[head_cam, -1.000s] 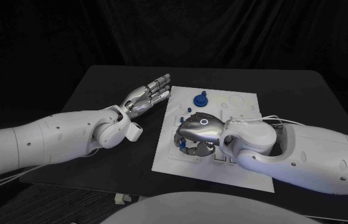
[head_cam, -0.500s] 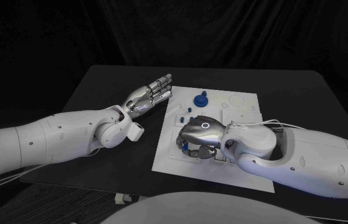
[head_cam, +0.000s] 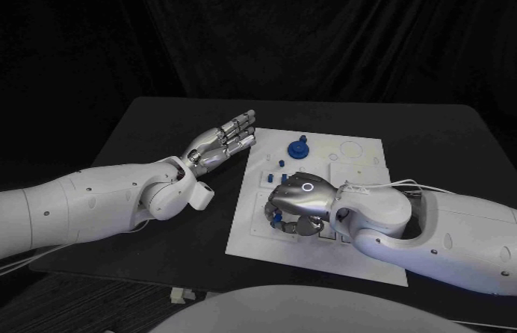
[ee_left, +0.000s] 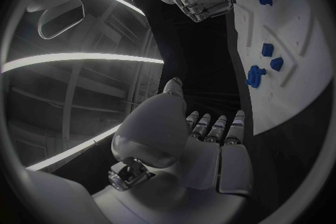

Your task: Assemble the parts on the task board

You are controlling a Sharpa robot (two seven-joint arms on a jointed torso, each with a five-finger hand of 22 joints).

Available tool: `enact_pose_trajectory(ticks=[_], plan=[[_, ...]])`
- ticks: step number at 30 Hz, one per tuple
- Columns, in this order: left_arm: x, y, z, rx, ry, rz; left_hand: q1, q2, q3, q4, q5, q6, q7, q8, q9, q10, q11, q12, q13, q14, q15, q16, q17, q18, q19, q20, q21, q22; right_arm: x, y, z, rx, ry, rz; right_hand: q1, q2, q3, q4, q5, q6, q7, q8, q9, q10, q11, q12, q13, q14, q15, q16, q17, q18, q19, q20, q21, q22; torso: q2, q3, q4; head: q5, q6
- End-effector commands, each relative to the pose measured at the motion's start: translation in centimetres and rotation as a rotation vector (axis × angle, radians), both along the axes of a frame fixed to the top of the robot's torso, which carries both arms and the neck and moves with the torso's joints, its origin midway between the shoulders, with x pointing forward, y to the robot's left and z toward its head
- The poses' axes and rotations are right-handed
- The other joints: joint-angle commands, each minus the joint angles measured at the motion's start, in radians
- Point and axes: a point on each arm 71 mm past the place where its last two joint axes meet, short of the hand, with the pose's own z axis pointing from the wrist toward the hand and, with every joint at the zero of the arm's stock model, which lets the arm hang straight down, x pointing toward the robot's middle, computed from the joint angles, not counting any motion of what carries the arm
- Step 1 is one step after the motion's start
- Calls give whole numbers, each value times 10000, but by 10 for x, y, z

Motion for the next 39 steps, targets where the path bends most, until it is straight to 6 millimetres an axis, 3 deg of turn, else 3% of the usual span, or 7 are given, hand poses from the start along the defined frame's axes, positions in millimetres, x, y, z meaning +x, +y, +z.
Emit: enact_pose_trajectory(ticks=[1, 24, 27, 28, 32, 35, 39], plan=[[-1, -2, 4, -501, -420, -79, 89, -6, 73, -10, 72, 4, 74, 30, 14, -7, 88, 51, 11, -4, 42, -37, -8, 70, -11, -2, 23, 11, 1, -1, 0, 63, -318, -34, -8, 89, 18, -80, 30, -75, 26, 18, 11, 33, -111, 29, 11, 402, 35, -38, 763, 147, 66, 27, -15, 2010, 0, 4, 0, -8, 1], [0, -4, 3, -501, -325, -178, 151, -9, 101, -37, 101, -3, 93, 28, 13, -8, 123, 45, 10, -4, 78, -37, -8, 66, -4, 9, 29, 23, 0, -2, -6, 102, -270, -40, -67, 77, 20, -85, -71, -128, 28, 4, 20, 53, -128, 36, 10, 387, 24, -57, 728, 154, 51, 22, -41, 2003, 0, 1, 3, -17, 1], [0, -5, 3, -504, -316, -191, 171, -10, 110, -47, 109, -2, 98, 29, 13, -8, 129, 47, 10, -4, 83, -37, -8, 65, -4, 11, 29, 22, 0, -1, -6, 105, -257, -36, -161, 74, 31, -89, -421, -222, 15, -17, 40, 47, -161, 14, -6, 375, 6, -71, 702, 157, 44, 1, -58, 2000, 0, 1, 1, -4, 1], [0, -5, 3, -504, -313, -193, 171, -10, 110, -47, 109, -2, 98, 29, 13, -8, 129, 47, 10, -4, 83, -37, -8, 65, -4, 11, 29, 22, 0, -1, -7, 109, -254, -36, -255, 74, 15, -59, -885, -357, -7, -62, 42, 23, -176, -16, -24, 374, -4, -74, 698, 158, 41, -9, -69, 1998, -1, 1, 0, 0, 1], [0, -5, 3, -499, -301, -198, 188, -11, 118, -55, 116, 0, 102, 29, 14, -8, 133, 42, 9, -4, 88, -37, -8, 63, -3, 12, 30, 23, 0, -1, -7, 137, -255, -52, -396, 52, 2, 9, -1562, -801, -38, -278, -43, -25, -175, -65, -52, 368, -2, -82, 679, 160, 35, -15, -96, 1993, -1, 1, 1, 4, 1], [0, -5, 3, -495, -286, -208, 203, -9, 126, -64, 123, -3, 109, 29, 13, -8, 135, 45, 10, -4, 93, -37, -8, 63, -2, 13, 30, 23, 0, -2, -8, 148, -252, -86, -665, -38, -115, 224, -2608, -1343, -131, -611, -319, -238, -109, -163, -83, 344, 45, -113, 618, 173, 6, 21, -173, 1972, 0, 2, 2, -3, 1], [0, -5, 3, -492, -267, -224, 255, -7, 154, -88, 146, -2, 134, 29, 14, -8, 141, 47, 10, -4, 107, -37, -8, 58, 0, 14, 33, 26, 1, -3, -9, 197, -152, -193, -794, -56, -224, 364, -2973, -1474, -188, -696, -467, -441, -24, -274, -130, 307, 108, -150, 551, 191, -42, 76, -272, 1943, 0, 2, 3, 0, 1]])
